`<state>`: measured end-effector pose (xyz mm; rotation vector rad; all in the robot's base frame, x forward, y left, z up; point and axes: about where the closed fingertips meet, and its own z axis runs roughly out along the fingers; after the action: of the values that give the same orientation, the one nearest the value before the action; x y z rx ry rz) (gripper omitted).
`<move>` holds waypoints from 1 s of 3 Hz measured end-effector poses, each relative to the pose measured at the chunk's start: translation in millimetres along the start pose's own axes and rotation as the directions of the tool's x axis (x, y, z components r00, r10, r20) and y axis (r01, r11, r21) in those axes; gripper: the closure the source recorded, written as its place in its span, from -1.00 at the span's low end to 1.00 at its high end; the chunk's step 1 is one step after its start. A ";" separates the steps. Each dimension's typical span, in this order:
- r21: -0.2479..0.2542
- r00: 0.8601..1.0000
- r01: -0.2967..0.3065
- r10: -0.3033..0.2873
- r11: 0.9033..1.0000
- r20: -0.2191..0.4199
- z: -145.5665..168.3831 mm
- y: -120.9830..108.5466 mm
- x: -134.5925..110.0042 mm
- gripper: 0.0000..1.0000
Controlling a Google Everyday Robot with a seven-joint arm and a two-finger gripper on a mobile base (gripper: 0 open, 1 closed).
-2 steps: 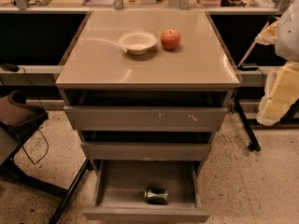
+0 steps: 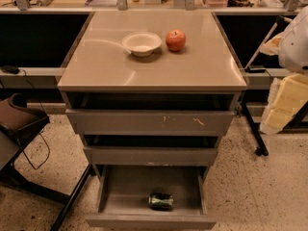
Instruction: Pick green can from bottom drawer and place on counter
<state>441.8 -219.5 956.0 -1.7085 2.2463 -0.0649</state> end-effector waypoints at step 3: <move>-0.260 0.961 -0.245 0.269 0.934 0.062 215.0 54.7 109.8 -1.00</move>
Offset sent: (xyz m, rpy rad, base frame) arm -0.0156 -0.0726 -0.2925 0.2694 0.3195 -0.2398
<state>424.4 -274.7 715.4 -1.4753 2.4667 0.3690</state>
